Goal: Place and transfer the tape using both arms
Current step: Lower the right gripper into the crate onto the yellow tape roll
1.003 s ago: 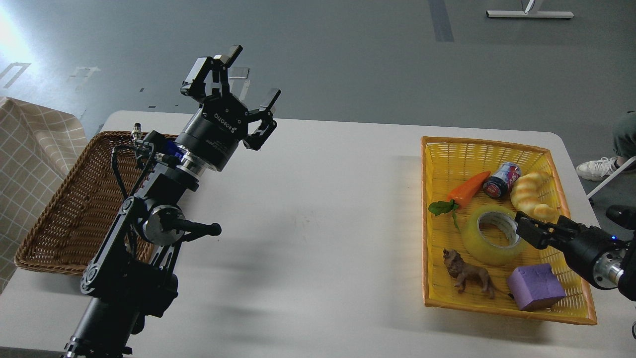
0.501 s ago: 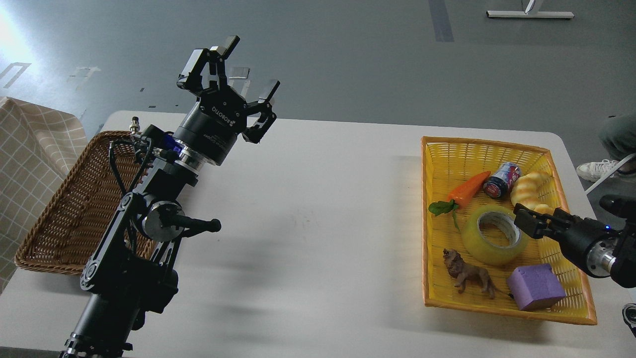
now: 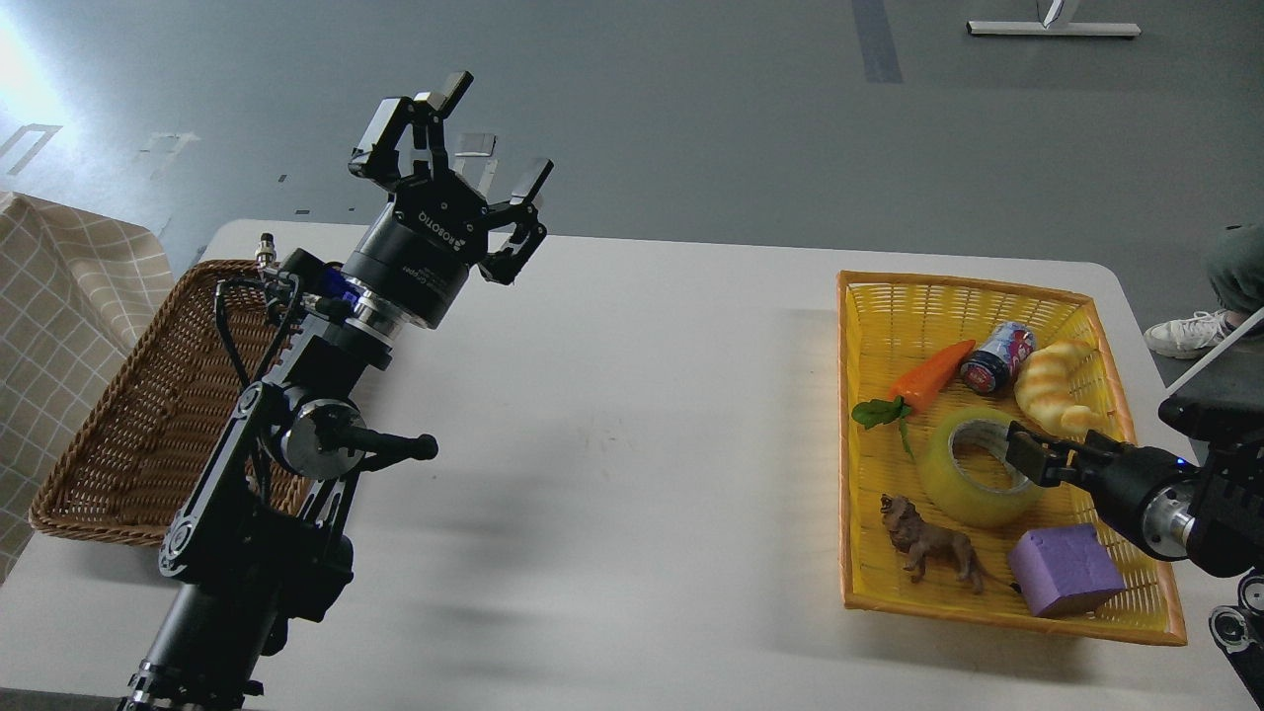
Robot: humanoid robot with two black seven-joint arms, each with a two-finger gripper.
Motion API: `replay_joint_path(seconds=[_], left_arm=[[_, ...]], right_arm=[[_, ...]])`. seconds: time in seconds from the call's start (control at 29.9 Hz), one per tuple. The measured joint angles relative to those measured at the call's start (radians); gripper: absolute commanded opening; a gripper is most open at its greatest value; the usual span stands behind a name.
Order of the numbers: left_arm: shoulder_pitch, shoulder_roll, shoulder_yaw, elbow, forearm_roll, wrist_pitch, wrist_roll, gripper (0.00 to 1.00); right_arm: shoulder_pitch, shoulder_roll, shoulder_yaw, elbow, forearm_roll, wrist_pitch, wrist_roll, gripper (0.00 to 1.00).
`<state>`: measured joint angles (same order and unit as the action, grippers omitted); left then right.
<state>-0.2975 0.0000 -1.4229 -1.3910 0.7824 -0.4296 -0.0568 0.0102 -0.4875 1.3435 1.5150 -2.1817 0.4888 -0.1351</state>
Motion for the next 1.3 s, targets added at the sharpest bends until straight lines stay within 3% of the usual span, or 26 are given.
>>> replay_joint_path(seconds=[0.2, 0.37, 0.97, 1.07, 1.24, 1.3], left_arm=[[0.000, 0.000, 0.001, 0.001, 0.000, 0.000, 0.000, 0.98], [0.000, 0.000, 0.001, 0.001, 0.000, 0.000, 0.000, 0.98], [0.000, 0.000, -0.002, 0.001, 0.000, 0.000, 0.000, 0.98], [0.000, 0.000, -0.002, 0.001, 0.000, 0.000, 0.000, 0.98], [0.000, 0.000, -0.002, 0.001, 0.000, 0.000, 0.000, 0.98], [0.001, 0.000, -0.002, 0.001, 0.000, 0.000, 0.000, 0.98]], right_arm=[[-0.002, 0.009, -0.004, -0.007, 0.000, 0.000, -0.007, 0.78], [-0.005, 0.009, -0.013, -0.007, 0.000, 0.000, -0.010, 0.60], [-0.010, 0.010, -0.047, -0.004, 0.000, 0.000, -0.044, 0.50], [-0.011, 0.010, -0.047, -0.004, 0.000, 0.000, -0.049, 0.41], [-0.018, 0.010, -0.047, -0.003, 0.000, 0.000, -0.050, 0.15], [-0.019, 0.013, -0.047, -0.002, 0.000, 0.000, -0.051, 0.09]])
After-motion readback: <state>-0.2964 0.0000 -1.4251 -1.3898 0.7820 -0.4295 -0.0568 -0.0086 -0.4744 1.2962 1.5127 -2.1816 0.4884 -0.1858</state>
